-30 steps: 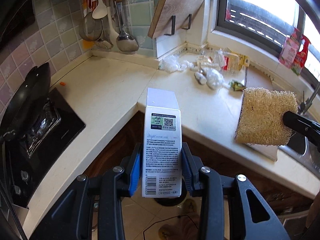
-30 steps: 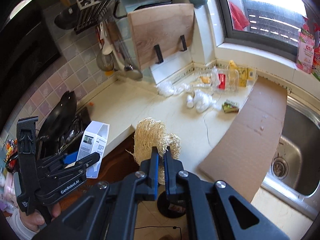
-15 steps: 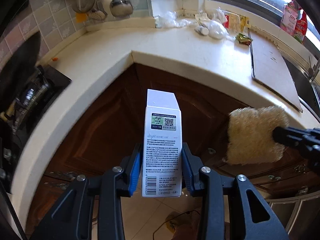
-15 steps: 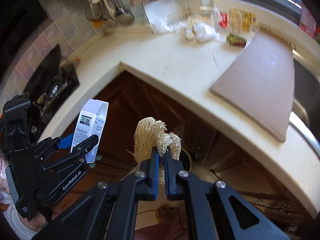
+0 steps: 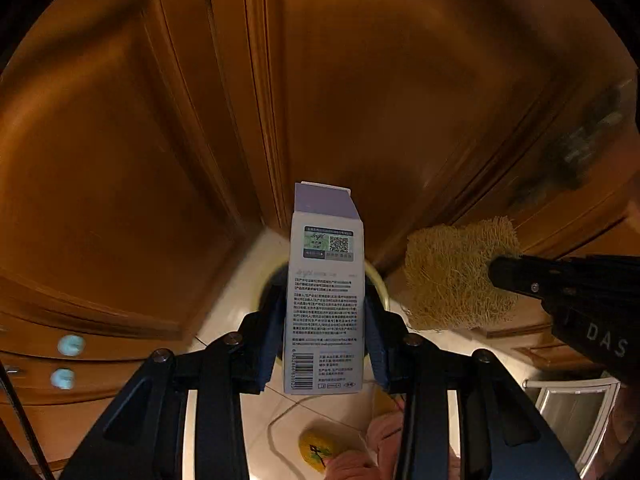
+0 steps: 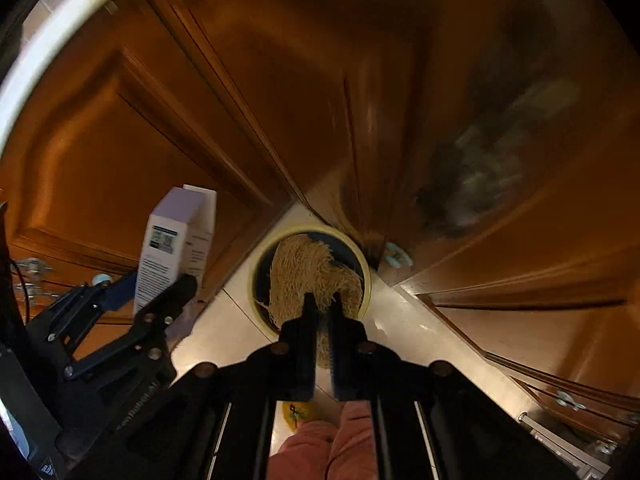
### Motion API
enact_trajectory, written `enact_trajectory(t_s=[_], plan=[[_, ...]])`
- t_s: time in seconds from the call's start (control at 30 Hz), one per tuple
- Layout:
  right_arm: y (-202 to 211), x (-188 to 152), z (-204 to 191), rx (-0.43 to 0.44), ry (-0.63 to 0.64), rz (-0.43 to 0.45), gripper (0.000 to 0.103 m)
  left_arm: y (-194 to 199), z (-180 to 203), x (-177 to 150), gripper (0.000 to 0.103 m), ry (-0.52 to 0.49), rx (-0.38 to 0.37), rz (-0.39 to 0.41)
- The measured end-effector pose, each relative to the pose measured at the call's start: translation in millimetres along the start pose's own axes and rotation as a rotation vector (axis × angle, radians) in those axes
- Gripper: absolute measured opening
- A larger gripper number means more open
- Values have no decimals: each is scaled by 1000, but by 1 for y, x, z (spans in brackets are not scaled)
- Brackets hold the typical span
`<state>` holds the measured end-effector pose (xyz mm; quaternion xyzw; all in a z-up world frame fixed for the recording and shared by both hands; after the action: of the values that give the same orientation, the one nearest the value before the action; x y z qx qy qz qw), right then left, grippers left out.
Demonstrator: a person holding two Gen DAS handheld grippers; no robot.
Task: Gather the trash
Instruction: 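Carry the box and loofah down over the trash bin with both tools, then open both tools to drop the box and loofah into the bin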
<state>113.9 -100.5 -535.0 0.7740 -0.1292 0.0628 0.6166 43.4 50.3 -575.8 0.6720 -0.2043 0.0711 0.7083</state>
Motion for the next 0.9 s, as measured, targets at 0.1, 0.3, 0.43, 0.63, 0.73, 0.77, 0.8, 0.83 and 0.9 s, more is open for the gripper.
enact_trajectory(t_s=[0.1,0.3,0.43,0.63,0.73,0.77,0.8,0.83,0.9], plan=[[-30,-4,1,-13,3,-23,5,-35,-4,-12,38,16,-33,-66],[-49,-6,-6,-45,73,20,4,-66,-19,-28,51,82,-72,-120],[-59,-13,-7,-52,82,7,4,-70,-22,-30,55,101,-91,-119],[-61,-10,-2,-68,105,22,4,-69,-28,-27,55,118,-72,-112],[-64,-9,-6,-73,125,21,4,-68,-35,-28,55,127,-64,-108],[-64,-8,-7,-73,134,22,4,-66,-38,-27,55,128,-61,-106],[-64,-8,-9,-72,140,24,5,-65,-39,-26,55,128,-58,-103],[-62,-6,-12,-71,147,28,5,-65,-40,-26,56,127,-54,-100],[-62,-7,-17,-72,162,35,7,-64,-42,-26,62,125,-42,-96]])
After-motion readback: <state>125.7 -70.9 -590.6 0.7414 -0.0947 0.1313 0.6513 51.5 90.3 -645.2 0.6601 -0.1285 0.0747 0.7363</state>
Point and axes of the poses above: each gripper's, at about its wrist camera, not at the fingertips, and y roughly against the way its jaws point, z to its right, x to its top, the point moved 8 cm from there along -y, roughly the way its jaws point, and after that the axes turned 13 degrees about -y, right-handed, at the moved point
